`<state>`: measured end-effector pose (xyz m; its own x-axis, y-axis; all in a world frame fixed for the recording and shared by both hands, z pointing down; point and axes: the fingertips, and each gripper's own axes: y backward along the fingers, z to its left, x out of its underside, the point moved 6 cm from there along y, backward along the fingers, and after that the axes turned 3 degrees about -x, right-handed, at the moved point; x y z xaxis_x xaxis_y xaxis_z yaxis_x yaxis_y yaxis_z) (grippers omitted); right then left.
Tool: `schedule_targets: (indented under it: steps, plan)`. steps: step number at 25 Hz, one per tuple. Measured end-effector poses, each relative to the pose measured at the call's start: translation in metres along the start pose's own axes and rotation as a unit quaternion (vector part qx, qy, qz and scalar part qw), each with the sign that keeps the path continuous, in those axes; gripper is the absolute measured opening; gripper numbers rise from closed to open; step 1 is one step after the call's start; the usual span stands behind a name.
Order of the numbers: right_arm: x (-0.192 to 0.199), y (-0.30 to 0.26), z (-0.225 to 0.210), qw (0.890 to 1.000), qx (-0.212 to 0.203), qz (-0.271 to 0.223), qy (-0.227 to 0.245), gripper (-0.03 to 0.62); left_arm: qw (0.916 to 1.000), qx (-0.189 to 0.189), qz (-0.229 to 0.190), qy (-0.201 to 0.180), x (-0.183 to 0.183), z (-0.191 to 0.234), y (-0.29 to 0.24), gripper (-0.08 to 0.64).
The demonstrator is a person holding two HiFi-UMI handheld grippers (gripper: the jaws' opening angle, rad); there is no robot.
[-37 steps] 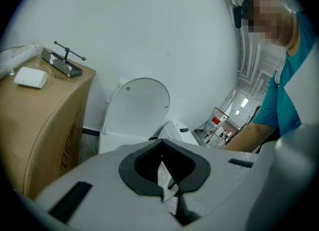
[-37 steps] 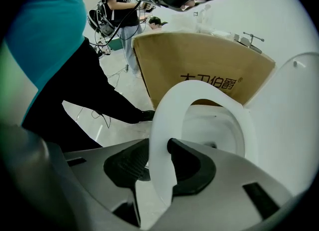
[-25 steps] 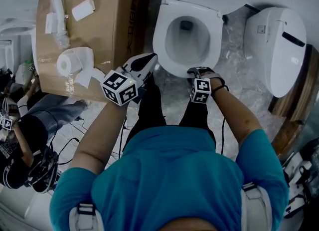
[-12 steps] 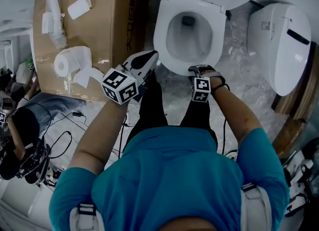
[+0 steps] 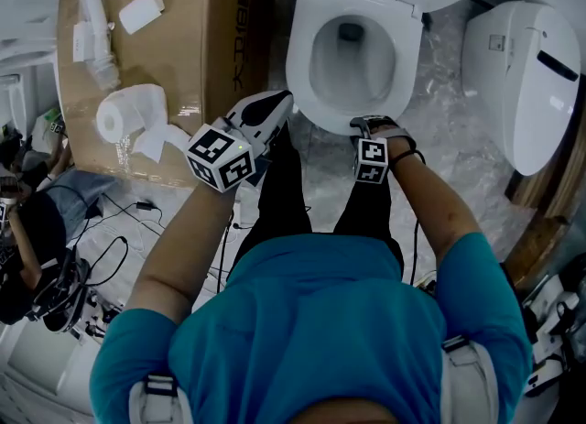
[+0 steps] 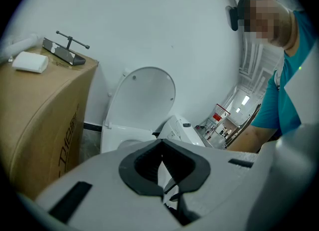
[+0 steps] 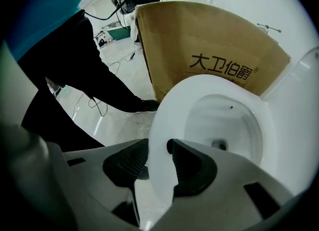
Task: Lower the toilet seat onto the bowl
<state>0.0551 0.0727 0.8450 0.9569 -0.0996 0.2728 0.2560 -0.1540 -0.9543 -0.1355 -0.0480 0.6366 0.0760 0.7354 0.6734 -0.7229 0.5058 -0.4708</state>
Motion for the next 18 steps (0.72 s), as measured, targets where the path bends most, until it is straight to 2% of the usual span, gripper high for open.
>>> schedule_targets:
  steps: [18]
  plan:
    - [0.008,-0.043,-0.005,0.999,-0.013,0.03,-0.009,0.149,0.9999,0.007,-0.001,0.01,0.008,0.006,0.001,0.005]
